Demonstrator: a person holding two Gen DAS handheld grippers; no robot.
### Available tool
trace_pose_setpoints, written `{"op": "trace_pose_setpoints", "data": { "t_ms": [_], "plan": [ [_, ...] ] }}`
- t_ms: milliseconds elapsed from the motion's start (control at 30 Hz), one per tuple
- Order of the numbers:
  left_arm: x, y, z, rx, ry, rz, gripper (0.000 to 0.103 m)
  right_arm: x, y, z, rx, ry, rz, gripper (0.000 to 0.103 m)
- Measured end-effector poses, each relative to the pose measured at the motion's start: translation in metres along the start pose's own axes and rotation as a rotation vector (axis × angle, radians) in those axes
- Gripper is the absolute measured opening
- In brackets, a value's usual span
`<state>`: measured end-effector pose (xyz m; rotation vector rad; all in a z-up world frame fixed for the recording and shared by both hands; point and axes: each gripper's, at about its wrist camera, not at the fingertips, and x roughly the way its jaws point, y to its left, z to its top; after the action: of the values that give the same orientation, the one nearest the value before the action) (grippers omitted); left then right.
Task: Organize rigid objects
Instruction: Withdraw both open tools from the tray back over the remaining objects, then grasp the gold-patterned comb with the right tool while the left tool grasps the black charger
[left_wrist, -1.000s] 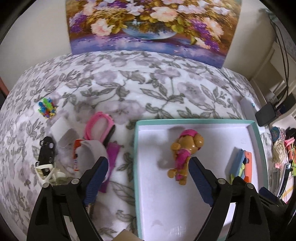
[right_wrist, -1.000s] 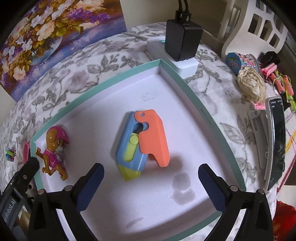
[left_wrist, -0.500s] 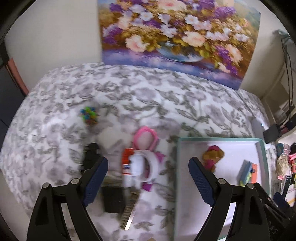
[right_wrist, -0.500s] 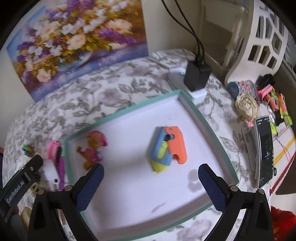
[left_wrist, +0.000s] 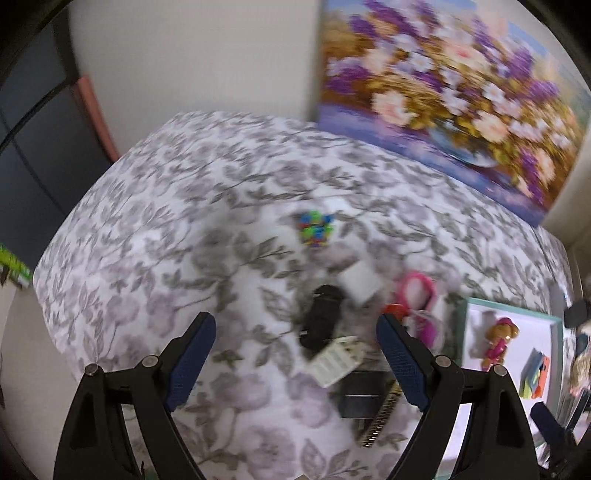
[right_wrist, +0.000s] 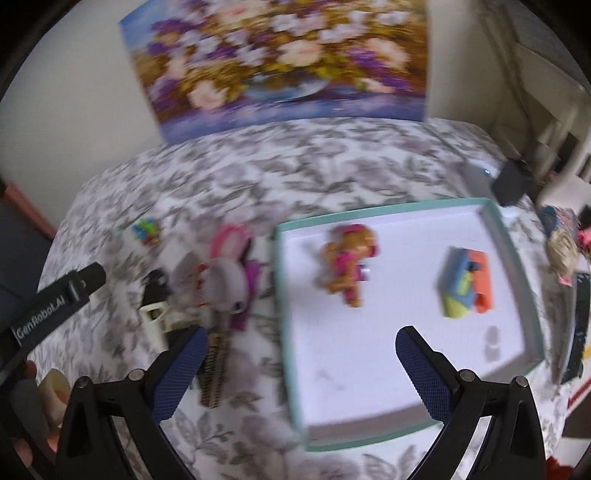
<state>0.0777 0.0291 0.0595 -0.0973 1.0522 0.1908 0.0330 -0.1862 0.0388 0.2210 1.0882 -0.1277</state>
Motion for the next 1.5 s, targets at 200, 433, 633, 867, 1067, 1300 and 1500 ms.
{"op": "trace_pose_setpoints", "data": {
  "t_ms": [200,433,633,867,1067,1300,1500],
  "plan": [
    [0.005,0.029,-0.004,-0.06,0.027,-0.033,0.089,0.016,0.04,-0.008,-0.067,0.041,0.046,0.103],
    [0.022,0.041,-0.018,-0.116,0.103,-0.071,0.089,0.04,0.062,-0.017,-0.072,0.119,0.103,0.103],
    [0.037,0.042,-0.02,-0.142,0.15,-0.08,0.089,0.054,0.068,-0.021,-0.086,0.145,0.081,0.103],
    [0.074,0.036,-0.03,-0.152,0.272,-0.089,0.089,0.062,0.058,-0.021,-0.048,0.149,0.054,0.093],
    [0.084,0.027,-0.036,-0.143,0.315,-0.103,0.089,0.069,0.054,-0.022,-0.04,0.162,0.044,0.077],
    [0.084,0.024,-0.035,-0.144,0.32,-0.115,0.089,0.077,0.059,-0.026,-0.058,0.185,0.047,0.065],
    [0.086,0.022,-0.033,-0.148,0.323,-0.12,0.089,0.083,0.065,-0.029,-0.089,0.199,0.036,0.064]
  ]
}}
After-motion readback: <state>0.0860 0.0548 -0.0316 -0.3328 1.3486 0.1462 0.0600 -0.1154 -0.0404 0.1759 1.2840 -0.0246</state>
